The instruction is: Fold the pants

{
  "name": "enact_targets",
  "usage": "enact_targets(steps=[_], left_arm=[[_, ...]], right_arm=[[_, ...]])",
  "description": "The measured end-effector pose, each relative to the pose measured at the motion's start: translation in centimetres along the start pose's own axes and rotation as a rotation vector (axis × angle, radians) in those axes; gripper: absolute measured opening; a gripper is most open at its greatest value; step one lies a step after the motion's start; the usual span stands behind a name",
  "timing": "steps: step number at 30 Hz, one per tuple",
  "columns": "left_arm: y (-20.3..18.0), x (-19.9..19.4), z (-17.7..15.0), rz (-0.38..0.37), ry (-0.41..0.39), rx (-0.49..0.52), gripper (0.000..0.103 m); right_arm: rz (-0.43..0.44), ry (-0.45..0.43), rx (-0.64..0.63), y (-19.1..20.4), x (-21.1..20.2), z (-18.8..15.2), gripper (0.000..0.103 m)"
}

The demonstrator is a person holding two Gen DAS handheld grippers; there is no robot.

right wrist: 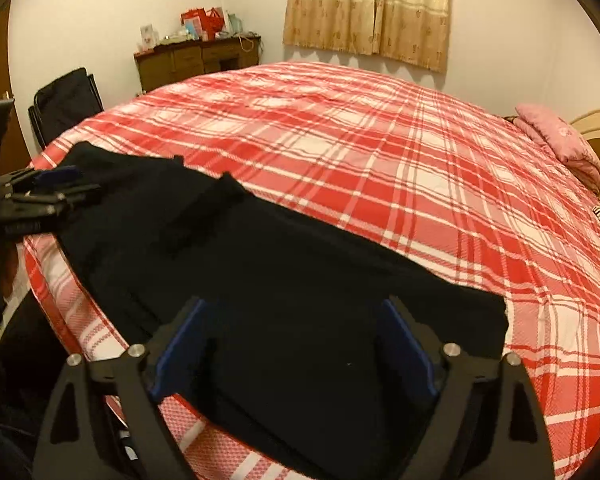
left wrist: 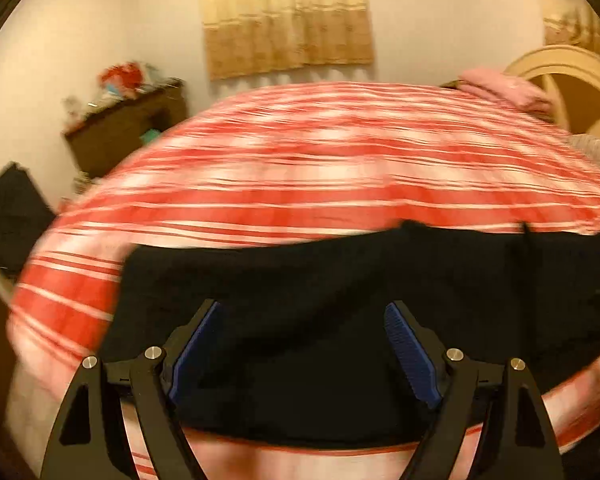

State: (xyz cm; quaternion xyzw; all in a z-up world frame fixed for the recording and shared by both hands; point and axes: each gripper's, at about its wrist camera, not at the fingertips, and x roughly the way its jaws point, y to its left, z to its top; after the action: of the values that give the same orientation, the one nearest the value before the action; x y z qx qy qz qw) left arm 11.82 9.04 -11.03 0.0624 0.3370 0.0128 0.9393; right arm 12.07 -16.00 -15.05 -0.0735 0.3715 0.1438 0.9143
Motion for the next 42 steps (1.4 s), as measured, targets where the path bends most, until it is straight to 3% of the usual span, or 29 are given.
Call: enact_targets(steps=[3, 6, 9, 15, 20, 21, 23, 24, 28, 33, 36, 42], left_arm=[[4.9, 0.4, -0.2, 0.113, 0.001, -0.014, 0.084], [9.2, 1.6, -0.5, 0.12, 0.043, -0.077, 0.084], [11.7, 2.9, -0.7, 0.05, 0.05, -0.141, 0.084], [13.3, 5.8, -1.2, -0.054, 0.097, -0.254, 0.084], [13.3, 6.2, -0.7, -0.107, 0.086, -0.236, 0.084], [13.5, 6.3, -0.5, -0.12, 0.09, -0.237, 0.082], [13.5, 6.3, -0.2, -0.159, 0.108, -0.247, 0.056], [13.3, 6.2, 0.0, -0.164, 0.12, -0.249, 0.053], [12.3, 5.9, 0.0, -0.116, 0.142, -0.194, 0.05], [12.8, 6.2, -0.5, -0.124, 0.122, -0.193, 0.05], [14.0, 5.6, -0.1, -0.188, 0.123, -0.264, 0.025], [14.0, 3.2, 1.0, -0.236, 0.094, -0.296, 0.018]], right_arm=[[-0.005, -0.002, 0.02, -0.4, 0.1, 0.1, 0.091], [0.002, -0.015, 0.03, -0.5, -0.3, 0.2, 0.091], [0.003, -0.037, 0.024, -0.1, -0.5, 0.2, 0.091], [0.009, -0.042, 0.002, 0.7, -0.5, -0.1, 0.091], [0.004, -0.041, -0.001, 0.8, -0.4, -0.3, 0.091], [0.006, -0.042, 0.002, 0.8, -0.4, -0.3, 0.091], [0.009, -0.044, 0.008, 0.8, -0.3, -0.3, 0.091], [0.009, -0.046, 0.008, 0.9, -0.3, -0.3, 0.091], [0.008, -0.056, 0.008, 0.9, -0.6, -0.4, 0.091], [0.012, -0.033, 0.001, 1.0, 0.0, -0.6, 0.091], [0.009, -0.024, 0.002, 1.0, 0.3, -0.7, 0.091], [0.007, -0.032, 0.017, 0.7, 0.2, -0.7, 0.091]])
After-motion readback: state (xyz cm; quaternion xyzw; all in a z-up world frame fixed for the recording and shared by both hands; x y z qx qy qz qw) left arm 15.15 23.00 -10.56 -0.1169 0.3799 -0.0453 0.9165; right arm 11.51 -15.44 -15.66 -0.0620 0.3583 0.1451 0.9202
